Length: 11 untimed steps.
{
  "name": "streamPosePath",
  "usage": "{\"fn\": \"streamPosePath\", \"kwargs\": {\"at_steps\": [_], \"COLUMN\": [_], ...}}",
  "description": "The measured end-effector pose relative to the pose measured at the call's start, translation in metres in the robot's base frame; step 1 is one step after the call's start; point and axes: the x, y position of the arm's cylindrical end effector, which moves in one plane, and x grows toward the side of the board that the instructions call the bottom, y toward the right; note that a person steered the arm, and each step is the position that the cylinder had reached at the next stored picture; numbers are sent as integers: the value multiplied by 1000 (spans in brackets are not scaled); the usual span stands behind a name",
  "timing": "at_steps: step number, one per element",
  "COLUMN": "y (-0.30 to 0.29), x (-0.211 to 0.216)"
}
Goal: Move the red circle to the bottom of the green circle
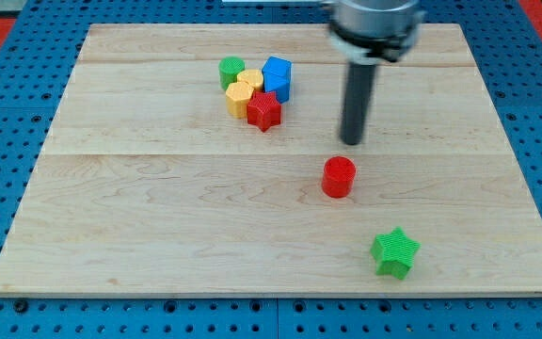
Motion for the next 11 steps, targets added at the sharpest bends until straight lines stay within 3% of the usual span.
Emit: {"fn": "streamPosePath", "kwargs": {"at_steps": [1,2,3,4,6,7,11], "y": [59,-18,-100,-163,-191,-243,-222], "x": [33,70,78,30,46,11,-42]}}
